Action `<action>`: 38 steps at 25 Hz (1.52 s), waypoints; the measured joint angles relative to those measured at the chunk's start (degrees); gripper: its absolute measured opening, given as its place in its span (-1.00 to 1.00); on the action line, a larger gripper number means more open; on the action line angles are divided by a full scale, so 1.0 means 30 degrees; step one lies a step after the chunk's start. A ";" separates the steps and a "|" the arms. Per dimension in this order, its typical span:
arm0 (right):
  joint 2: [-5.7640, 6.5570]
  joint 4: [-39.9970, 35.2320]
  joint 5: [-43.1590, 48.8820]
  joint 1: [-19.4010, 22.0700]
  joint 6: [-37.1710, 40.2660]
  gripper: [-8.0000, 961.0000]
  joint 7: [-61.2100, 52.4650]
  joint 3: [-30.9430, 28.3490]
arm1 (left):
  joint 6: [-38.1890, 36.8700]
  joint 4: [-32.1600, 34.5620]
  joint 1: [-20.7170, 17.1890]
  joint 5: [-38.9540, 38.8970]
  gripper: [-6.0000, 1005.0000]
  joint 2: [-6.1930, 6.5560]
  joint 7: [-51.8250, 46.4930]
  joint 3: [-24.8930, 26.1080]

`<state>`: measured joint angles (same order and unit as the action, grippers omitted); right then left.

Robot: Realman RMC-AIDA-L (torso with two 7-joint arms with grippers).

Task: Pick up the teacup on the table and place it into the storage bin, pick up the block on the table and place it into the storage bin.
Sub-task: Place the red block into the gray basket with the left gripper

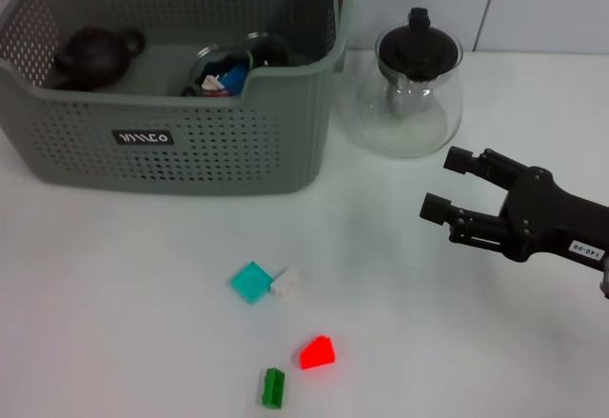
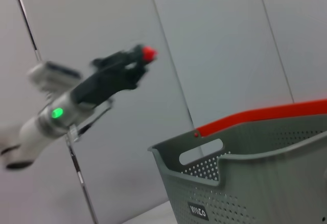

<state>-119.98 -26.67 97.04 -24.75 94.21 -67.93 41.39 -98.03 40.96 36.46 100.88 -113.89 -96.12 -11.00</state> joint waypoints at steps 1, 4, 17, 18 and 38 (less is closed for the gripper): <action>-0.0002 0.0009 -0.0006 0.0000 0.0002 0.97 -0.0002 0.0002 | 0.1461 0.0473 0.0425 0.0290 -0.49 0.0075 -0.0616 -0.1258; -0.0002 0.0015 -0.0015 0.0002 0.0000 0.97 0.0037 0.0003 | 0.5080 0.1732 0.0972 0.1508 -0.47 0.0067 -0.1994 -0.4641; -0.0026 0.0016 -0.0067 -0.0080 -0.0172 0.97 0.0101 -0.0029 | 1.5536 0.3106 0.1763 0.9730 -0.41 -0.1609 -0.5317 -1.1786; -0.0028 0.0015 -0.0089 -0.0079 -0.0190 0.97 0.0103 -0.0029 | 1.5675 0.3155 0.1696 0.9863 -0.40 -0.1776 -0.5320 -1.1794; -0.0027 0.0021 -0.0088 -0.0165 -0.0207 0.97 0.0103 -0.0202 | 0.2164 0.3252 -0.3791 -0.4989 0.27 -0.2201 0.2389 -0.6510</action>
<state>-120.06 -26.61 96.78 -25.25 93.59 -67.62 40.78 -91.54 50.71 25.08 85.91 -120.49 -88.95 -30.54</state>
